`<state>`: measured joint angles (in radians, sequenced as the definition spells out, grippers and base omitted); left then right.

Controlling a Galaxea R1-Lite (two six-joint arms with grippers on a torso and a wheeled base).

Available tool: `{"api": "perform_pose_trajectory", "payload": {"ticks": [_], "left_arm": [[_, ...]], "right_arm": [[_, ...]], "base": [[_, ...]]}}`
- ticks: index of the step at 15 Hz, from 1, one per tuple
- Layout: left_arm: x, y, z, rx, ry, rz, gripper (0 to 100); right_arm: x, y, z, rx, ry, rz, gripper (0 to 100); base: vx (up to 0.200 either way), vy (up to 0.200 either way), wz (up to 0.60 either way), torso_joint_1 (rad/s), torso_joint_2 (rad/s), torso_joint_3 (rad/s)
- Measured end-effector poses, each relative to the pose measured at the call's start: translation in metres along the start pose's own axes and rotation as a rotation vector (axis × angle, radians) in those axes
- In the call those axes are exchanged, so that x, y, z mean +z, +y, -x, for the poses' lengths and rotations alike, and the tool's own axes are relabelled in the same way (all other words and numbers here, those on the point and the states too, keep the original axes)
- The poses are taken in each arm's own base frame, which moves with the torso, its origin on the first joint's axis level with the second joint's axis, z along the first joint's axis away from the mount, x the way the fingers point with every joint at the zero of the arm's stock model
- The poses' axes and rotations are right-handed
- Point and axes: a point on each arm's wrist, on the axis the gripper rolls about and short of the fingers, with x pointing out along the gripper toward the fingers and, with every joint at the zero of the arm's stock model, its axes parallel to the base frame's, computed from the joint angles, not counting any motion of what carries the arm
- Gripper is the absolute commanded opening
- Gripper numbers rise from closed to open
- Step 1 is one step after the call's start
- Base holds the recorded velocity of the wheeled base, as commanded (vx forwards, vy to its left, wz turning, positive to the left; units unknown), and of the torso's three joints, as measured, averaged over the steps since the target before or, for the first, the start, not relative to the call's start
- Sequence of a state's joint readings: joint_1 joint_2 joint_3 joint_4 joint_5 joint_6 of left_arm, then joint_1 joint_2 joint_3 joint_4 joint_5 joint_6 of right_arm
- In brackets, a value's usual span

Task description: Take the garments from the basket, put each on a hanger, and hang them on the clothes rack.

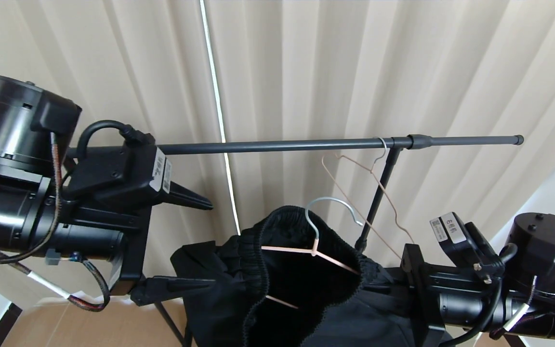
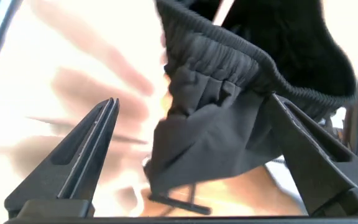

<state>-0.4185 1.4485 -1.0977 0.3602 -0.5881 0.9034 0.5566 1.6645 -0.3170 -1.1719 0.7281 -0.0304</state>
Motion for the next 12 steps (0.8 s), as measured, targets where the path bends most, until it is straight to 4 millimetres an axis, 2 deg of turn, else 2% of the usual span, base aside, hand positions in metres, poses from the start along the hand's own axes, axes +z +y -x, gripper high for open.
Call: {"api": "perform_pose_trajectory", "payload": {"ticks": [5, 12], "left_arm": [[-0.005, 0.013, -0.030, -0.076, 0.010, -0.034, 100], [-0.010, 0.006, -0.043, -0.172, -0.027, -0.009, 100]], "right_arm": [[-0.002, 0.003, 0.002, 0.059, 0.003, -0.004, 0], [-0.001, 0.006, 0.004, 0.119, -0.017, 0.015, 0]], "base": [[0.000, 0.000, 0.00, 0.000, 0.00, 0.000], [0.000, 0.000, 0.00, 0.000, 0.00, 0.000]]}}
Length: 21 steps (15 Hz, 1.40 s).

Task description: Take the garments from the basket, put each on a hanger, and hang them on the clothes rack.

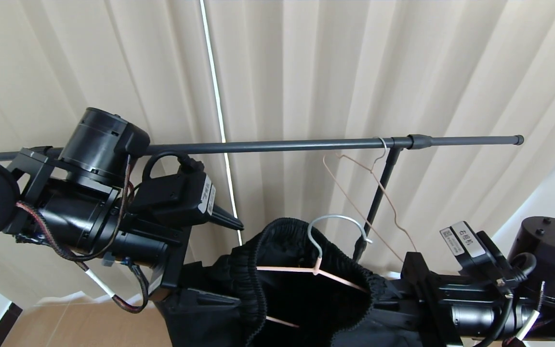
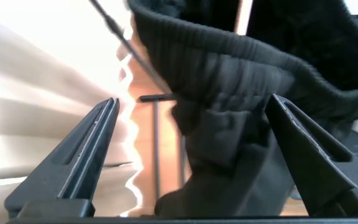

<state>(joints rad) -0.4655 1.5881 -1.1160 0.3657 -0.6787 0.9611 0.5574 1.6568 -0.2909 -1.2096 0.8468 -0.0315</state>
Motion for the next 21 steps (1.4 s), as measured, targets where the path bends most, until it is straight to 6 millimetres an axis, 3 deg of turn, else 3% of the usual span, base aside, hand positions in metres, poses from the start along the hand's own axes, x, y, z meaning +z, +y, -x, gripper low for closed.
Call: {"api": "perform_pose_trajectory", "payload": {"ticks": [17, 18, 21], "left_arm": [[0.001, -0.009, -0.037, -0.134, 0.013, 0.017, 100], [0.001, -0.009, -0.039, -0.137, 0.014, 0.017, 0], [0.000, -0.008, -0.041, -0.137, 0.013, 0.023, 0]], "right_arm": [[0.002, 0.011, -0.002, 0.047, -0.011, 0.019, 0], [0.002, 0.012, -0.002, 0.047, -0.012, 0.020, 0], [0.002, 0.013, -0.001, 0.048, -0.014, 0.023, 0]], "base": [[0.000, 0.000, 0.00, 0.000, 0.00, 0.000], [0.000, 0.000, 0.00, 0.000, 0.00, 0.000], [0.000, 0.000, 0.00, 0.000, 0.00, 0.000]]}}
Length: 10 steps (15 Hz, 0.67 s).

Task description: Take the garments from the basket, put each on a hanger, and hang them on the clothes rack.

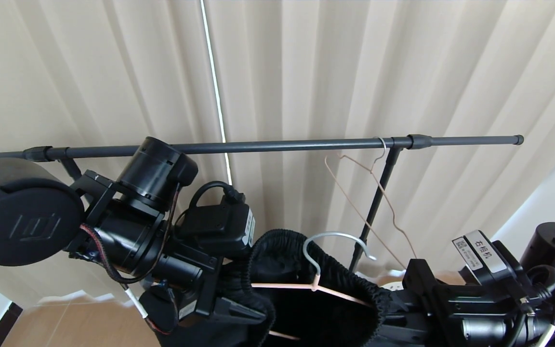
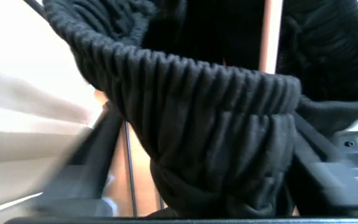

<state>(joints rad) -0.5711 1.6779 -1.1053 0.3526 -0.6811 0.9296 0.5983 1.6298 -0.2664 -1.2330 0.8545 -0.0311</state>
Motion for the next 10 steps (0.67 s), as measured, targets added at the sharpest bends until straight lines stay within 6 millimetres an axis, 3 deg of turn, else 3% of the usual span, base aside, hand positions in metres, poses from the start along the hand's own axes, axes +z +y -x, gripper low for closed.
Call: {"api": "perform_pose_trajectory", "payload": {"ticks": [8, 9, 10], "left_arm": [[0.0002, -0.0031, 0.0018, 0.003, 0.004, 0.006, 0], [0.0003, -0.0031, 0.0024, 0.006, 0.003, 0.006, 0], [-0.0004, -0.0026, 0.0031, 0.010, 0.006, 0.012, 0]], "right_arm": [[0.0017, 0.0018, 0.0027, -0.003, -0.006, -0.001, 0], [0.0020, 0.0020, 0.0029, -0.004, -0.006, -0.004, 100], [0.0020, 0.0018, 0.0038, -0.006, -0.007, -0.004, 100]], "base": [[0.000, 0.000, 0.00, 0.000, 0.00, 0.000], [0.000, 0.000, 0.00, 0.000, 0.00, 0.000], [0.000, 0.000, 0.00, 0.000, 0.00, 0.000]]}}
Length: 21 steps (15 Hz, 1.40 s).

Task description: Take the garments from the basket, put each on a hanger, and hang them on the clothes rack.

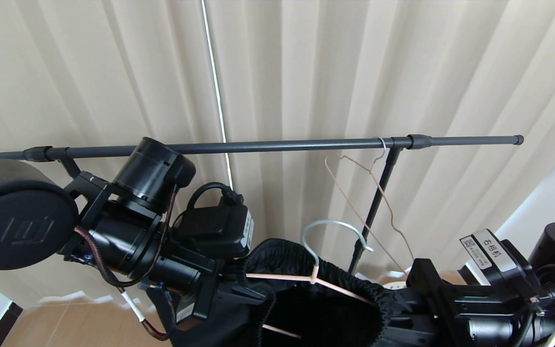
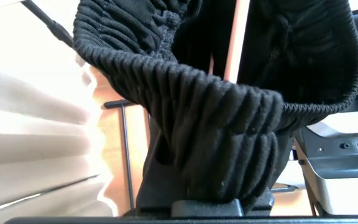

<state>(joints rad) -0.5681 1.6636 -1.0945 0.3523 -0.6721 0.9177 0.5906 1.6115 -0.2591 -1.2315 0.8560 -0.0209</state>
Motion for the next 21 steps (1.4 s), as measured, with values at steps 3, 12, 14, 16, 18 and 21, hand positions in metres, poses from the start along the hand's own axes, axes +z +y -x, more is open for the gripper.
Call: {"api": "perform_pose_trajectory", "payload": {"ticks": [3, 12, 14, 16, 18, 21], "left_arm": [[0.003, 0.002, 0.002, 0.023, -0.015, -0.001, 0], [-0.003, -0.006, 0.039, 0.157, -0.018, 0.052, 0], [-0.008, -0.013, 0.053, 0.200, -0.018, 0.066, 0], [-0.012, -0.018, 0.066, 0.247, -0.020, 0.076, 0], [-0.012, -0.027, 0.079, 0.292, -0.032, 0.106, 0], [-0.011, -0.041, 0.090, 0.325, -0.049, 0.128, 0]], "right_arm": [[0.000, -0.003, 0.004, -0.021, -0.003, 0.002, 100], [0.011, -0.015, 0.024, -0.130, -0.043, 0.035, 100], [0.012, -0.020, 0.030, -0.163, -0.049, 0.038, 100], [0.013, -0.023, 0.032, -0.181, -0.051, 0.040, 100], [0.011, -0.027, 0.032, -0.191, -0.044, 0.031, 100], [0.002, -0.039, 0.031, -0.218, -0.016, 0.032, 100]], "base": [[0.000, 0.000, 0.00, 0.000, 0.00, 0.000], [0.000, 0.000, 0.00, 0.000, 0.00, 0.000], [0.000, 0.000, 0.00, 0.000, 0.00, 0.000], [0.000, 0.000, 0.00, 0.000, 0.00, 0.000], [0.000, 0.000, 0.00, 0.000, 0.00, 0.000], [0.000, 0.000, 0.00, 0.000, 0.00, 0.000]]}}
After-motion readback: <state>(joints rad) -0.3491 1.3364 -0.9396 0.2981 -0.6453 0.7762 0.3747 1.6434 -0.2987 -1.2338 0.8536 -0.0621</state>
